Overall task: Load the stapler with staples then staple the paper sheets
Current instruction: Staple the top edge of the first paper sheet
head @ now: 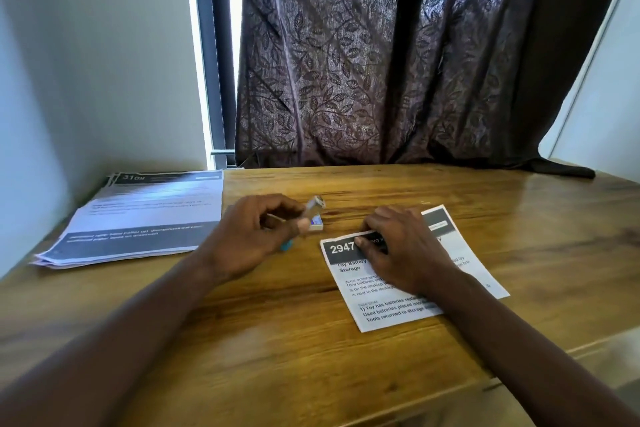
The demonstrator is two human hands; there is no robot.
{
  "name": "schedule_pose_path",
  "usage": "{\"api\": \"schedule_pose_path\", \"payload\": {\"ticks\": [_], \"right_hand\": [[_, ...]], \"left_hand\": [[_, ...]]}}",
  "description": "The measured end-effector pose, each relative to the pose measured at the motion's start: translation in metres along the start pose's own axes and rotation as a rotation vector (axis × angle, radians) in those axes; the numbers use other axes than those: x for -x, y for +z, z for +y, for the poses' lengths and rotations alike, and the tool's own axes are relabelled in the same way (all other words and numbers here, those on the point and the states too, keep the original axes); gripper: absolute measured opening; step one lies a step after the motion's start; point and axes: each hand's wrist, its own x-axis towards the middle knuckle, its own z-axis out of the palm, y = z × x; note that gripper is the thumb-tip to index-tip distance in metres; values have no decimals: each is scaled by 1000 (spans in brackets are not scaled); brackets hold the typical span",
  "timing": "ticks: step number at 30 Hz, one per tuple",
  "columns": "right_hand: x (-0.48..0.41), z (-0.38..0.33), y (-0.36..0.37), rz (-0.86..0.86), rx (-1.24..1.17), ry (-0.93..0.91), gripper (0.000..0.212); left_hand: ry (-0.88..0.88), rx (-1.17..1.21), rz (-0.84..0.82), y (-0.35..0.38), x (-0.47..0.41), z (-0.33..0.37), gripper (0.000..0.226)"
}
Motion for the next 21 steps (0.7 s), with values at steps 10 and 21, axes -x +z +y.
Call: {"api": "schedule_pose_path", "payload": {"ticks": [10,21], "right_hand": [[3,-15,-4,163,-42,-72,16],[6,-21,-9,338,10,-143,20]], "left_hand": [[-230,570,180,22,-1,19,44],[-255,566,60,25,0,17,37]]}}
